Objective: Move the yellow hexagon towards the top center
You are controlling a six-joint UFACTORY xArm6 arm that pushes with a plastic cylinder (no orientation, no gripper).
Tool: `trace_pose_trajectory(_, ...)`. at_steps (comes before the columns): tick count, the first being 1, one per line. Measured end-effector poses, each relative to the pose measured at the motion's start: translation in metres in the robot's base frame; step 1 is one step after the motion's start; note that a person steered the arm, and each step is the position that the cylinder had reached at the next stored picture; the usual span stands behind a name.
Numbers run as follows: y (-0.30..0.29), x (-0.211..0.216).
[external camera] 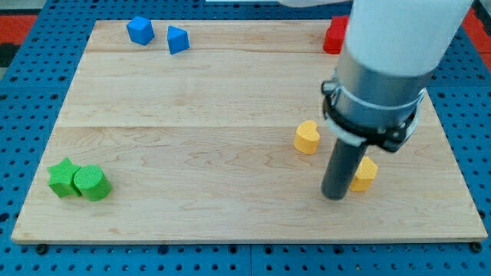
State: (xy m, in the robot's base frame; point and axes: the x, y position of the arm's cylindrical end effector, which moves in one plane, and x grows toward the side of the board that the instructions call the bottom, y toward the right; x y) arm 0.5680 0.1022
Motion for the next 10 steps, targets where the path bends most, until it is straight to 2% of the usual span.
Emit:
trace_pose_trajectory(1, 0.008, 0.034)
trace_pose_trajectory(2, 0.080, 0.029)
trace_pose_trajectory(3, 0.095, 0.020)
trace_pose_trajectory(7, 0.050, -0.054)
trace_pose_trajectory(9, 0.016, -0.045)
trace_pose_trajectory(10, 0.016, -0.056)
